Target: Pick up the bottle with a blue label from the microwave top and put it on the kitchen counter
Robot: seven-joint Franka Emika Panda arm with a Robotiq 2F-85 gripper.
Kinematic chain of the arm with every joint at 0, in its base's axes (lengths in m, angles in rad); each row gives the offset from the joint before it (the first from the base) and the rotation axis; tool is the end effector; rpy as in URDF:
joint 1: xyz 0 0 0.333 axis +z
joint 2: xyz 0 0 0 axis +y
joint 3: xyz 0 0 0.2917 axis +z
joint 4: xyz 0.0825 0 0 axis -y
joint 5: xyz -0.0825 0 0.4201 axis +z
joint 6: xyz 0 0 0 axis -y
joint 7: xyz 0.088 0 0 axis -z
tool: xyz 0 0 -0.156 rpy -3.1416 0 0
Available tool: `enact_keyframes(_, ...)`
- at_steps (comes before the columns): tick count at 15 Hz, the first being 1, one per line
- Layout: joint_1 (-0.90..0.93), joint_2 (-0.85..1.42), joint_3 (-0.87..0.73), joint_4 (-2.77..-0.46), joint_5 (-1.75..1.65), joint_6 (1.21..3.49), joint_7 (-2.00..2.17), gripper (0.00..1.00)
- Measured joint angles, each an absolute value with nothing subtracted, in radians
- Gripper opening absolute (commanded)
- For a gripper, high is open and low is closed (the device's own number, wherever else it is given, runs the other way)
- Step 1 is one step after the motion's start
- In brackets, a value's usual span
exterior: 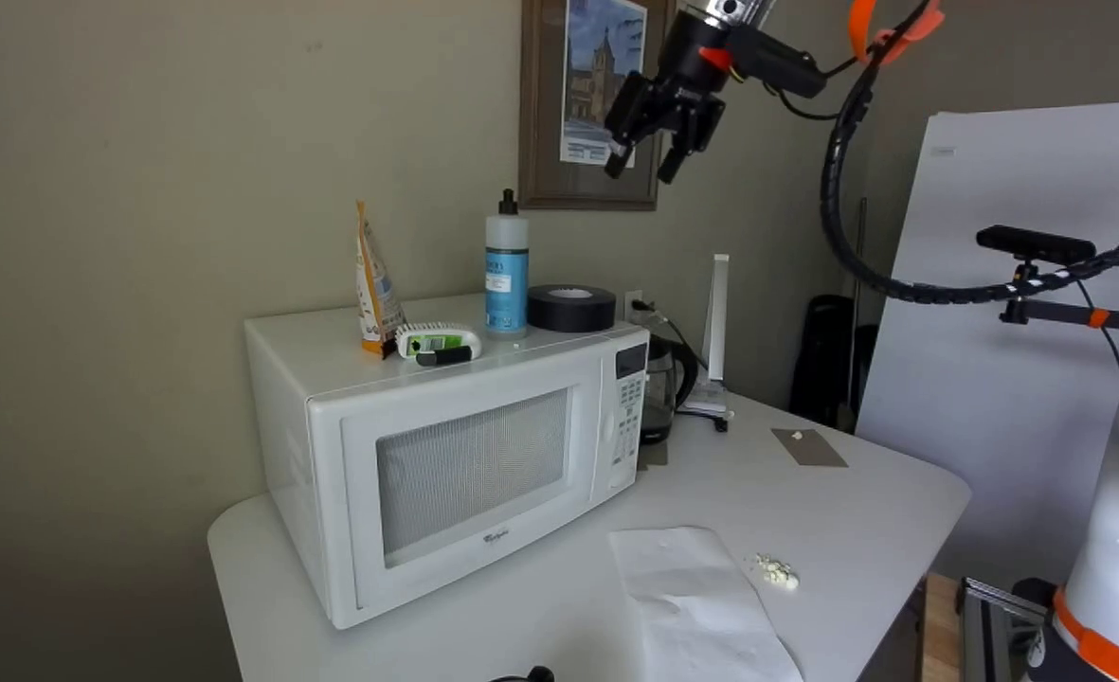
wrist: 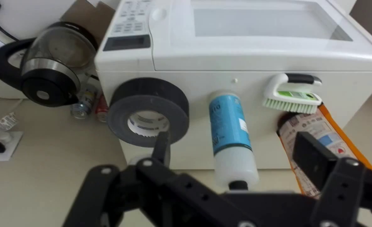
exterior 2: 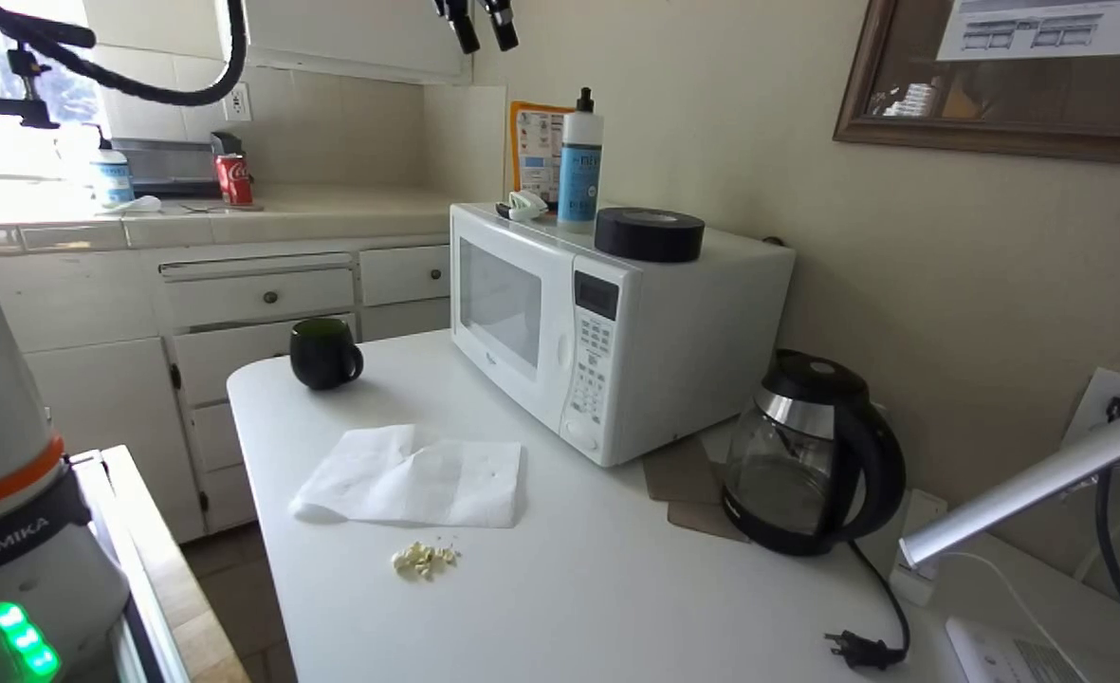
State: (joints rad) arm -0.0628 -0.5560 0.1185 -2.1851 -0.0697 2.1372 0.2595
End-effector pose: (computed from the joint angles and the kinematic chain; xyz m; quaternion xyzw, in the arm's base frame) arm 0.4932 0.0288 0.5872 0.9623 -0.0884 0.2558 0.0257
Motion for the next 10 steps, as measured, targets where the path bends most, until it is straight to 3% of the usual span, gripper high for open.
enact_keyframes(4, -0.046, -0.382, 0.129, -1.940, -0.065, 2.114, 0.249, 1.00)
enact_keyframes(10, -0.045, -0.169, -0.004, -1.620, -0.005, 1.841, 0.052, 1.00)
